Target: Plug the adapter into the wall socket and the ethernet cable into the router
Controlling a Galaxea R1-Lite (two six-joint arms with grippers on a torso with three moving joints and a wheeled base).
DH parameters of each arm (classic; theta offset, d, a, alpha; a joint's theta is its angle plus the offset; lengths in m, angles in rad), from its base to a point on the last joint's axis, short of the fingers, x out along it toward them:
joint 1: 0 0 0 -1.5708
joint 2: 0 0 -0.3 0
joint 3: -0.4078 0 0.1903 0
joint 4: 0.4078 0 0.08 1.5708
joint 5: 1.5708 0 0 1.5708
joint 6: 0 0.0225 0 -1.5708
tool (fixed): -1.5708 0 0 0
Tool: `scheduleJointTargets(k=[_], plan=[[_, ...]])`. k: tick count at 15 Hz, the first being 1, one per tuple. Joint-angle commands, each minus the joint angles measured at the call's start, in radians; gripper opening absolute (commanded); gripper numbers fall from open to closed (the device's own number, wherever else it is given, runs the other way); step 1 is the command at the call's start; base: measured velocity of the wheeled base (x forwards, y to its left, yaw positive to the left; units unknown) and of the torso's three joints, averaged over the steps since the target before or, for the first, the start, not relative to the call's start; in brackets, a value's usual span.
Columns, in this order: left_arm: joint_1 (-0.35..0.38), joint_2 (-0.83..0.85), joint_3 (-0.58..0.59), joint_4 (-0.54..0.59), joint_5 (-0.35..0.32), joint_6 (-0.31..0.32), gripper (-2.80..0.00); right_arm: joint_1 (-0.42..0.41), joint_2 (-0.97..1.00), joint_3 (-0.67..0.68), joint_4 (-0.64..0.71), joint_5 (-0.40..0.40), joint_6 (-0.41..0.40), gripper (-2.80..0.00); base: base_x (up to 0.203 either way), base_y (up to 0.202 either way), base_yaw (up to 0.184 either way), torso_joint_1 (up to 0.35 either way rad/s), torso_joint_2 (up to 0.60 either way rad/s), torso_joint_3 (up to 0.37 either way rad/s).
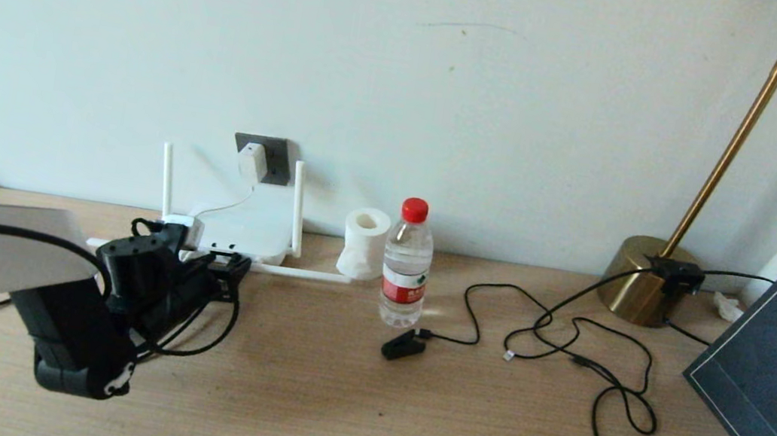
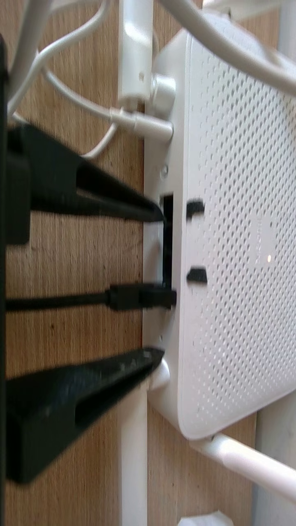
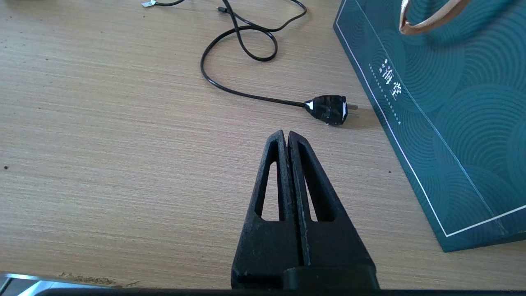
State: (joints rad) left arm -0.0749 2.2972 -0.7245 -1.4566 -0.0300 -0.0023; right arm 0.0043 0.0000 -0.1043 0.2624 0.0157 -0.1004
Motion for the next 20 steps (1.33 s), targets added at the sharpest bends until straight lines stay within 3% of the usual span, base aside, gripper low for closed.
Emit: scheduleJointTargets(k=[1, 9, 14, 15, 16, 20], plan=[[-0.002, -0.02, 0.019, -0.007, 0.001, 0.001, 0.0, 0.0, 0.002, 0.0, 0.001, 0.001, -0.002, -2.8, 0.0, 0.0, 0.0, 0.0, 0.0, 0.0], [-0.011, -0.072, 0.091, -0.032, -0.001, 0.001, 0.0, 0.0, 0.002, 0.0, 0.001, 0.0, -0.001, -2.8, 0.0, 0.0, 0.0, 0.0, 0.0, 0.0], [-0.072, -0.279, 0.26, -0.053, 0.001, 0.015, 0.0, 0.0, 0.002, 0.0, 0.001, 0.001, -0.001, -2.8, 0.0, 0.0, 0.0, 0.0, 0.0, 0.0], [-0.083, -0.348, 0.291, -0.051, 0.003, 0.02, -0.35, 0.0, 0.002, 0.0, 0.001, 0.001, -0.001, -2.8, 0.0, 0.0, 0.0, 0.0, 0.0, 0.0], [-0.089, -0.415, 0.321, -0.046, 0.007, 0.028, -2.8, 0.0, 0.002, 0.0, 0.001, 0.001, -0.001, -2.8, 0.0, 0.0, 0.0, 0.0, 0.0, 0.0], [-0.098, -0.747, 0.424, 0.071, 0.02, 0.054, -2.8, 0.0, 0.002, 0.0, 0.001, 0.001, -0.001, -2.8, 0.0, 0.0, 0.0, 0.0, 0.0, 0.0]])
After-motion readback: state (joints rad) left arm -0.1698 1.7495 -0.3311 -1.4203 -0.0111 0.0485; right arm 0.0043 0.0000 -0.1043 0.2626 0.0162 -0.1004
